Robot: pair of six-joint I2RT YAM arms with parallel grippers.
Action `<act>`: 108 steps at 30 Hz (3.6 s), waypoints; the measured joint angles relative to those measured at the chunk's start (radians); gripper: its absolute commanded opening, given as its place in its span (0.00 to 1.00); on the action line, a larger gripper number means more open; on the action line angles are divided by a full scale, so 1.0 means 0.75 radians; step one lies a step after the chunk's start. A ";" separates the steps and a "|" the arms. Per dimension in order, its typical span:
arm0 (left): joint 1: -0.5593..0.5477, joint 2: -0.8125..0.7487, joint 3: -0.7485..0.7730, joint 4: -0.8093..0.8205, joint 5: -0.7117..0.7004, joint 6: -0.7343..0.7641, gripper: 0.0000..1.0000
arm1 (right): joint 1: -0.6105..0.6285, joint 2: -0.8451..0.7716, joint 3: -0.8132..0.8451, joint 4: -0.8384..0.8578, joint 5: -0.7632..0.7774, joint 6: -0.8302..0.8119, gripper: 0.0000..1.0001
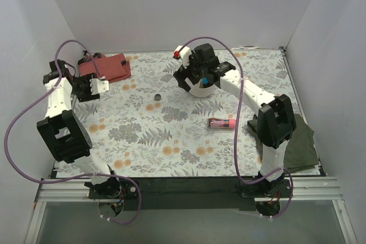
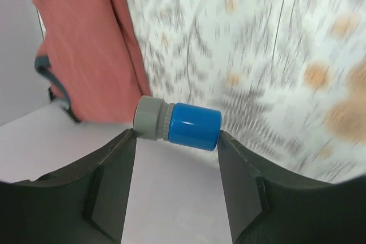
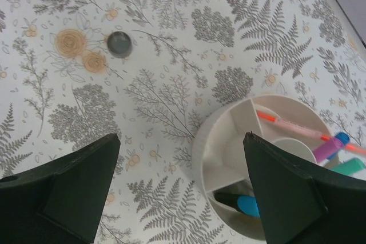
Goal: Sort the stationery into containers
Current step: Pick up the stationery from the corner of the board, then move the stationery to the center of the board.
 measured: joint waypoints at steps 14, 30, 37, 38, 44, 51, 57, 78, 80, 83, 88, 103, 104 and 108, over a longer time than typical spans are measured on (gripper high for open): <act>-0.167 0.511 0.446 -0.474 0.903 -1.492 0.43 | -0.104 -0.188 -0.302 0.101 -0.034 0.028 0.98; -0.518 0.673 0.131 -0.544 1.250 -1.840 0.43 | 0.004 -0.289 -0.700 0.776 -0.492 -0.104 0.88; -0.569 0.690 0.054 -0.574 1.269 -1.893 0.43 | 0.013 -0.057 -0.694 1.231 -0.645 0.068 0.82; -0.571 0.690 0.054 -0.577 1.274 -1.908 0.43 | 0.019 -0.054 -0.696 1.276 -0.678 0.071 0.79; -0.623 0.690 0.054 -0.577 1.282 -1.952 0.44 | 0.044 -0.056 -0.752 1.596 -0.877 0.150 0.71; -0.635 0.704 0.077 -0.580 1.284 -1.978 0.45 | 0.043 -0.056 -0.807 1.712 -1.025 0.261 0.70; -0.616 0.725 0.114 -0.579 1.287 -1.997 0.45 | 0.043 -0.050 -0.844 1.735 -1.070 0.316 0.70; -0.610 0.724 0.092 -0.582 1.287 -1.996 0.46 | 0.069 0.119 -0.771 1.729 -1.026 0.418 0.68; -0.610 0.724 0.092 -0.582 1.287 -1.996 0.46 | 0.071 0.121 -0.768 1.729 -1.026 0.423 0.67; -0.610 0.723 0.092 -0.582 1.287 -1.996 0.46 | 0.078 0.128 -0.762 1.729 -1.025 0.434 0.65; -0.610 0.719 0.092 -0.582 1.287 -1.996 0.46 | 0.086 0.156 -0.732 1.728 -1.026 0.469 0.62; -0.610 0.718 0.092 -0.591 1.289 -2.000 0.47 | 0.093 0.226 -0.658 1.674 -1.028 0.491 0.30; -0.610 0.718 0.092 -0.593 1.291 -2.001 0.50 | 0.093 0.227 -0.654 1.671 -1.027 0.493 0.28; -0.607 0.718 0.093 -0.600 1.300 -2.000 0.62 | 0.094 0.228 -0.635 1.653 -1.027 0.496 0.06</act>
